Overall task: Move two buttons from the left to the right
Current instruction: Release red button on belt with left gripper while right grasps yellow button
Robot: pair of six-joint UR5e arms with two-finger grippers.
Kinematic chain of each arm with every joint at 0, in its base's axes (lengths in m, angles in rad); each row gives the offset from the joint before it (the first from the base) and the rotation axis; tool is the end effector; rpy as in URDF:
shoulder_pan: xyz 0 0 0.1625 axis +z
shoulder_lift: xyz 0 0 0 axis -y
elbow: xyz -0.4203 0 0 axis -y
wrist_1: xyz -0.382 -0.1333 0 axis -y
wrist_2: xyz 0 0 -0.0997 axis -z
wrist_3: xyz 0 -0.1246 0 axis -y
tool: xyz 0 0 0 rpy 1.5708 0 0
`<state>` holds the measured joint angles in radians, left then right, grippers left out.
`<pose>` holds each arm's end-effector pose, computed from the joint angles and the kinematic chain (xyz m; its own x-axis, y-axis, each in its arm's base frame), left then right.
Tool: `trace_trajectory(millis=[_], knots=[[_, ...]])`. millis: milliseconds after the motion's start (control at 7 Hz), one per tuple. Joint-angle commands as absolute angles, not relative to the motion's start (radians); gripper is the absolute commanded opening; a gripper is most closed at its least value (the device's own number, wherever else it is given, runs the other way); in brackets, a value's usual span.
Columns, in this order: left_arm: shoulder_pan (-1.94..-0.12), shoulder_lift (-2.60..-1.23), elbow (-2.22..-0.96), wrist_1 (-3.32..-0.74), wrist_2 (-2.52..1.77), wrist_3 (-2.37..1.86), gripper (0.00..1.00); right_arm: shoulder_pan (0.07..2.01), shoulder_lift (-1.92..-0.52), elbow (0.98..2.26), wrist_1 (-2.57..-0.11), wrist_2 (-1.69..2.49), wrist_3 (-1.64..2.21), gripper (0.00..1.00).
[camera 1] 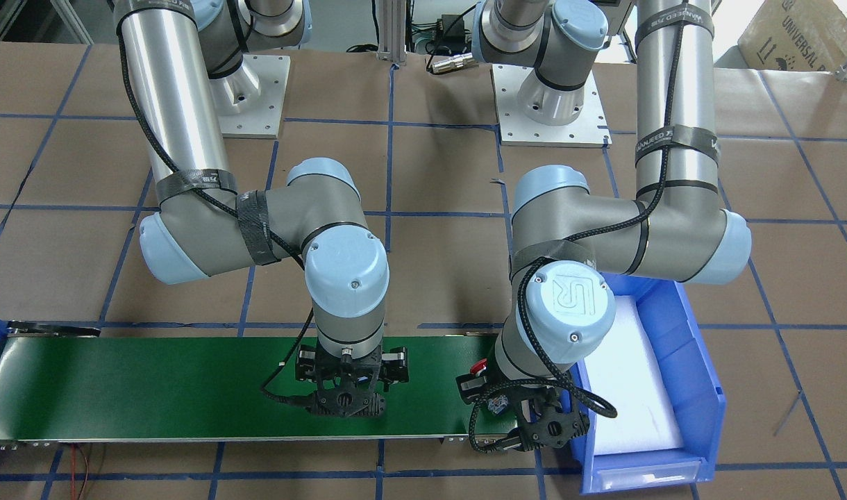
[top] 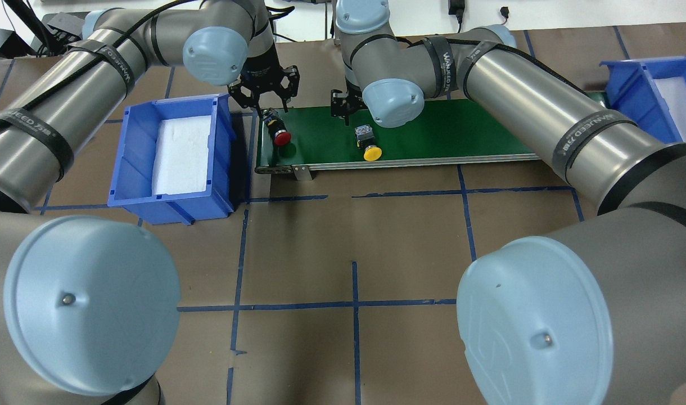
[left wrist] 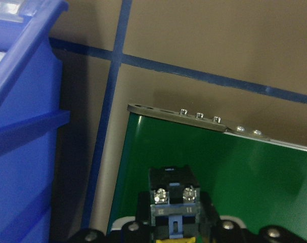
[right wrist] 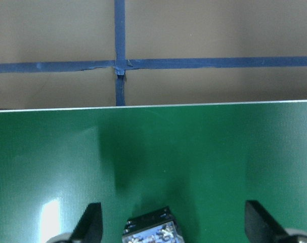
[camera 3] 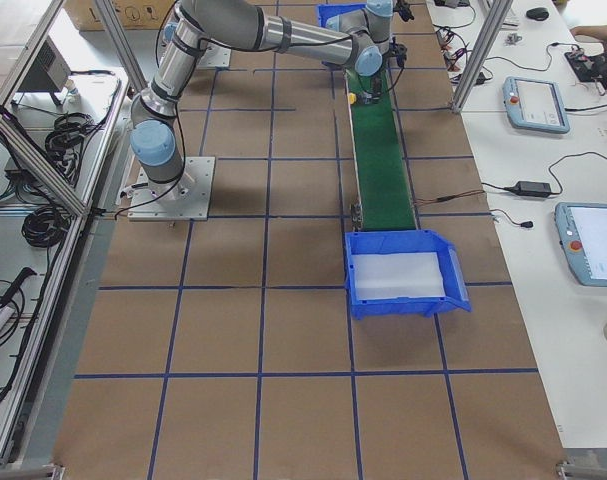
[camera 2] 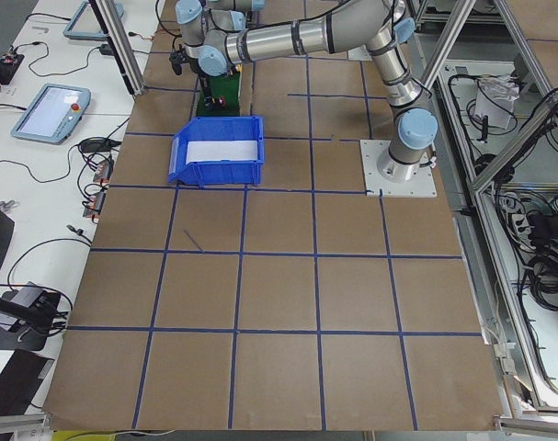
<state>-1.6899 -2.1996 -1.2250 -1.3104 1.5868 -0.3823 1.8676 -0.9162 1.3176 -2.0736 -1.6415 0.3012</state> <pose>-0.2148 -0.6902 0.2689 -0.9654 -0.2598 -0.0233 -0.2601 0.9655 0.0150 0.3294 -0.6514 0.2331 -0.9993 0.0102 0.0371 0.0057 0.9931 -0.1175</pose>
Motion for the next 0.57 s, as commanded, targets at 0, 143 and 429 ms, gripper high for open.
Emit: trace_trajectory(millis=[0, 143, 429], knots=[[-1.681, -2.188, -1.224, -1.312, 1.589, -0.394, 1.0, 1.859, -0.923, 1.359, -2.092, -1.644, 0.236, 0.97], [-1.671, -2.183, -1.213, -1.319, 1.589, -0.385, 1.0, 1.858, -0.923, 1.359, -2.091, -1.644, 0.226, 0.94], [-1.582, -2.122, -1.216, -1.354, 1.586, -0.265, 1.0, 1.856, -0.927, 1.359, -2.076, -1.641, 0.225, 0.42]])
